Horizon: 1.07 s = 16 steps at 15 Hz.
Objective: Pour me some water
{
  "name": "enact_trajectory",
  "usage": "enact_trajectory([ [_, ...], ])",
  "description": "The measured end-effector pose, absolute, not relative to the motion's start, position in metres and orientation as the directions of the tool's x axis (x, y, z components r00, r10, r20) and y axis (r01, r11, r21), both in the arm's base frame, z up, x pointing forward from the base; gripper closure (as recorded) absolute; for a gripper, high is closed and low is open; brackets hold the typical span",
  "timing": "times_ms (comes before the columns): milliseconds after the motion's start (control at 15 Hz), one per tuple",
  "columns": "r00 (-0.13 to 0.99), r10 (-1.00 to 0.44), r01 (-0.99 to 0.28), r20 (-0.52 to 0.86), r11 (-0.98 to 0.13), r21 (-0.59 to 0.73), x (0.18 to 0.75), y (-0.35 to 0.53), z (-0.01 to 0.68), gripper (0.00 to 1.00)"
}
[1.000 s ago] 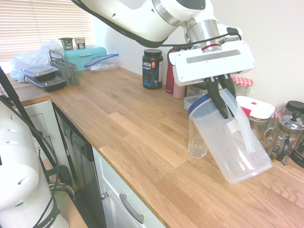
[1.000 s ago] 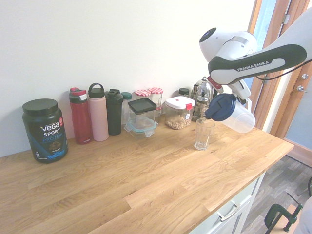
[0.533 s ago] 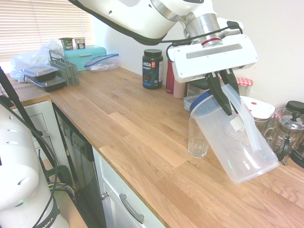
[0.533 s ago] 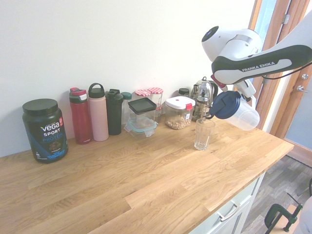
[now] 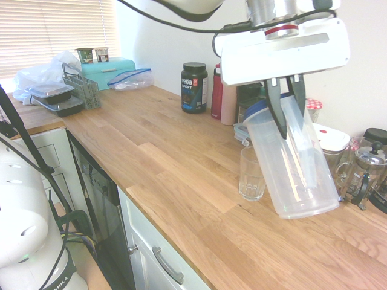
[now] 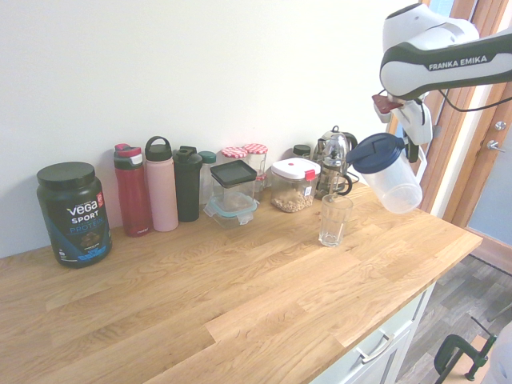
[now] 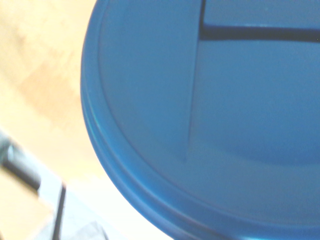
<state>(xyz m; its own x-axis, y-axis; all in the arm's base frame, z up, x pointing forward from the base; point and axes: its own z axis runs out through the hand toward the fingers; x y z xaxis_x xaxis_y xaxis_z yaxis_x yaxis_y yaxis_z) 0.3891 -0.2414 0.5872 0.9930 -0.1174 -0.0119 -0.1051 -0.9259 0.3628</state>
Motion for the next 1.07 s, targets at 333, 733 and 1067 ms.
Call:
enact_trajectory([
  [333, 0.936, -0.340, -0.351, 0.093, -0.921, 0.171, 0.406, -0.301, 0.548, 1.00],
  [733, 0.782, -0.602, -0.604, 0.164, -0.796, -0.040, 0.392, -0.319, 0.528, 1.00],
  [1067, 0.633, -0.732, -0.715, 0.252, -0.677, -0.173, 0.342, -0.294, 0.509, 1.00],
])
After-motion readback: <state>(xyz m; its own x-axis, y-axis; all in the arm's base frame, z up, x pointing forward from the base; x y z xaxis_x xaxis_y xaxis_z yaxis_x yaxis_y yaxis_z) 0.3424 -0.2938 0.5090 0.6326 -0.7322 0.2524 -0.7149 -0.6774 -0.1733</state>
